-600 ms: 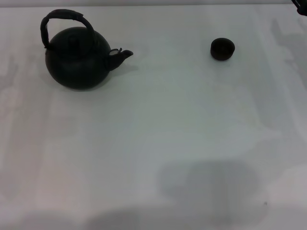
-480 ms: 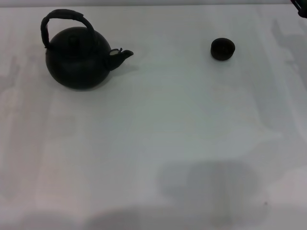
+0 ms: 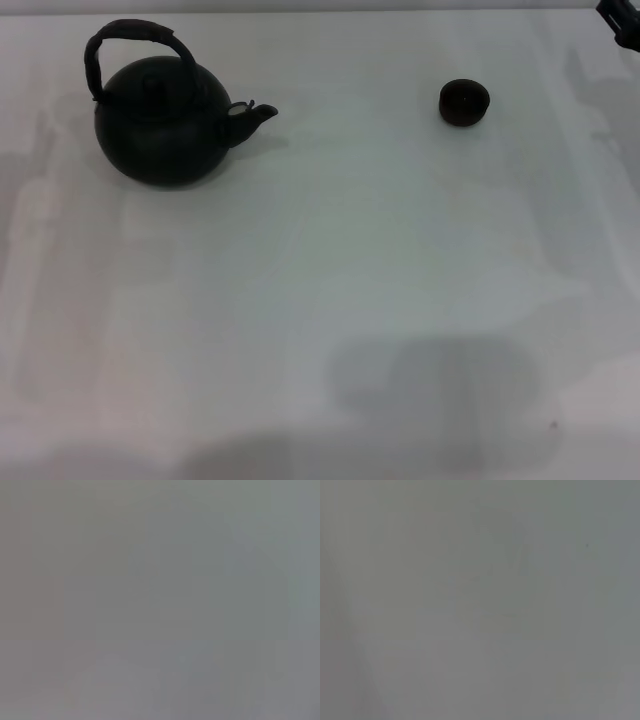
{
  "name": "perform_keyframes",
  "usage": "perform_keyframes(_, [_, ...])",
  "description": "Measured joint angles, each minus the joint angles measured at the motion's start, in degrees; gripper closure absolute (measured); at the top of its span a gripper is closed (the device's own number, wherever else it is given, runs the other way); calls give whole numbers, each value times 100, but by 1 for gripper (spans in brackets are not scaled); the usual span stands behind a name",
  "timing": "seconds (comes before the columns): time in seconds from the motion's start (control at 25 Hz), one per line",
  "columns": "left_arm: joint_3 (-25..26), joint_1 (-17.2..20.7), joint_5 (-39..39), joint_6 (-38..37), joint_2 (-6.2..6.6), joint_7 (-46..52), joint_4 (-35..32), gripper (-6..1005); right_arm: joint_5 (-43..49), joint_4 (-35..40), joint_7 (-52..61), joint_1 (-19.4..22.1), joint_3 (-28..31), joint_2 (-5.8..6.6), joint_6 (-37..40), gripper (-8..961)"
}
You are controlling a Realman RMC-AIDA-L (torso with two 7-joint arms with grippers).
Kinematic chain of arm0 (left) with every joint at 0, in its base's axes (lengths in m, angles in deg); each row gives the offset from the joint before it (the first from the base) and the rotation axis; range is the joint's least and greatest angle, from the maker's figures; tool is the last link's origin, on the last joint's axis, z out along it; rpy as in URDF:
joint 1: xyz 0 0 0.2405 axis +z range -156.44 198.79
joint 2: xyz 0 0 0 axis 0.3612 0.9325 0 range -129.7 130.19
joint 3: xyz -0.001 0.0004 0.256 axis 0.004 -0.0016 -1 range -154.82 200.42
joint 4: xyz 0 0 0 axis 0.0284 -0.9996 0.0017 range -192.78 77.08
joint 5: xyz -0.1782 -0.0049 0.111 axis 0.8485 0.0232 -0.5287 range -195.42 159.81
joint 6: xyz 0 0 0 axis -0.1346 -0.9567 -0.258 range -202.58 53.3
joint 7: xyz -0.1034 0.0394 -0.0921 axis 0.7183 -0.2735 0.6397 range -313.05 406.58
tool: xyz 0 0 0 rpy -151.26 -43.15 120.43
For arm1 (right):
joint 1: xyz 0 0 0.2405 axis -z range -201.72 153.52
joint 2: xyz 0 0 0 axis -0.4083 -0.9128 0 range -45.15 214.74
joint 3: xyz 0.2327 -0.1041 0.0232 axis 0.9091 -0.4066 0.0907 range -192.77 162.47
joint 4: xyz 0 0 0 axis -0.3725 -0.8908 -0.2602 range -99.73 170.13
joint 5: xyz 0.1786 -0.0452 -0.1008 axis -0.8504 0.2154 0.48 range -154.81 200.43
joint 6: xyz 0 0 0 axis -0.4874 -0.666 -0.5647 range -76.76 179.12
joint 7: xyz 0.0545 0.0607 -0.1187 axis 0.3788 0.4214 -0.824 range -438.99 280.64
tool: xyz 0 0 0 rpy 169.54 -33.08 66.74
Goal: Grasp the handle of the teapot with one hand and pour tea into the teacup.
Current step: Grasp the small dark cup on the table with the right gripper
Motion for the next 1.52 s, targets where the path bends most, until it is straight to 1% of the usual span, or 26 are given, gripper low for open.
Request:
perform_keyframes(0.36, [-5,-226,-39,44,-22,1,73,218,43,-48,21,-164,0,1,382,130])
perform_keyframes(0.68, [36,-329,-17,54,-23,-2,125,217,61,-48,23,-266,0,0,418,131])
perform_keyframes(0.84, [123,-396,-14,64,-21,-2,149,218,80,-36,110,-393,0,1,421,131])
perform_keyframes(0.96, [233,-428,-9,78,-24,-3,181,218,294,27,307,-538,-3,7,453,132])
perform_keyframes(1.04, [272,-433,-5,100,-31,-2,195,218,599,146,673,-643,-75,35,578,132])
perform_keyframes(1.16, [275,-441,-1,122,-33,-3,195,218,1331,846,1931,-714,-536,61,1091,132])
perform_keyframes(1.2, [275,-446,-1,123,-37,-2,195,218,1780,1424,2939,-720,-1085,82,1496,132])
perform_keyframes(1.24, [275,-446,-1,123,-37,-2,195,218,1780,1424,2939,-720,-1085,82,1496,132])
perform_keyframes(1.28, [274,-446,0,124,-41,-2,195,218,2029,1743,3514,-718,-1500,108,1702,132])
perform_keyframes(1.36, [274,-440,0,123,-47,5,195,218,2459,2287,4399,-693,-2146,170,1943,132])
perform_keyframes(1.44, [274,-428,1,123,-51,19,195,218,3025,2779,5224,-674,-2670,276,2031,133])
perform_keyframes(1.52, [273,-426,1,123,-56,34,193,218,3479,3010,5728,-701,-2904,363,2003,133])
